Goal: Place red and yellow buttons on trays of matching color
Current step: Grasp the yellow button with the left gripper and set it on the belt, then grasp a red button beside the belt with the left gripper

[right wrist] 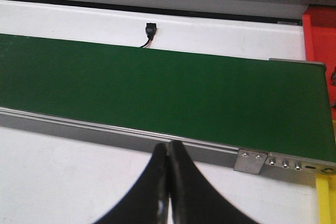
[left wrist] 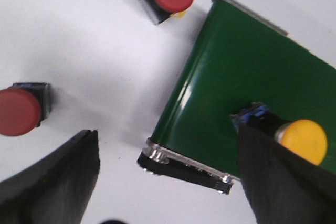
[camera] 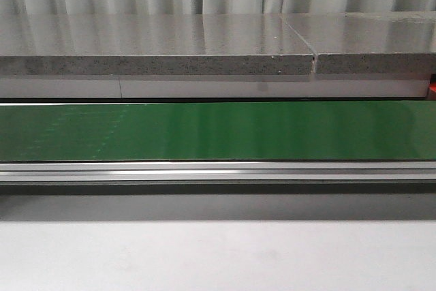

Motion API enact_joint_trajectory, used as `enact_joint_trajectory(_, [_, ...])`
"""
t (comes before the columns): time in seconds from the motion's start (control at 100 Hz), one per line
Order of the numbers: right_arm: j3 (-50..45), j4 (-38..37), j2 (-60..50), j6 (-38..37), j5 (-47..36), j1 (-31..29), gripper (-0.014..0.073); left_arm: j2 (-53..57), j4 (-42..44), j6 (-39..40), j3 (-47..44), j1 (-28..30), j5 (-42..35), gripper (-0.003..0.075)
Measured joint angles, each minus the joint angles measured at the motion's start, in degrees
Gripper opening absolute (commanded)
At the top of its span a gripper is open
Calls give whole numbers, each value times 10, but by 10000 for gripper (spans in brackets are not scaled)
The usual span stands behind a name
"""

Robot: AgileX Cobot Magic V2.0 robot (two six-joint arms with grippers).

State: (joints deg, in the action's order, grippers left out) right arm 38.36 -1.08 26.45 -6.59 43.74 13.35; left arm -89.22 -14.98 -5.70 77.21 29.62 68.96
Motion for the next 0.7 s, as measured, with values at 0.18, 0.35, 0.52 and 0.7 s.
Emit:
enact_joint_trajectory(0.18, [0, 0, 0, 0, 0, 0, -66, 4, 8, 0, -56, 46, -1, 533])
enact_joint_trajectory(0.35, [0, 0, 0, 0, 0, 0, -66, 4, 28, 0, -89, 61, -6, 533])
enact_joint_trajectory(0.52, [0, 0, 0, 0, 0, 0, -66, 2, 51, 9, -93, 62, -3, 533])
enact_joint_trajectory(0.7, [0, 0, 0, 0, 0, 0, -66, -23, 86, 30, -93, 62, -2, 533])
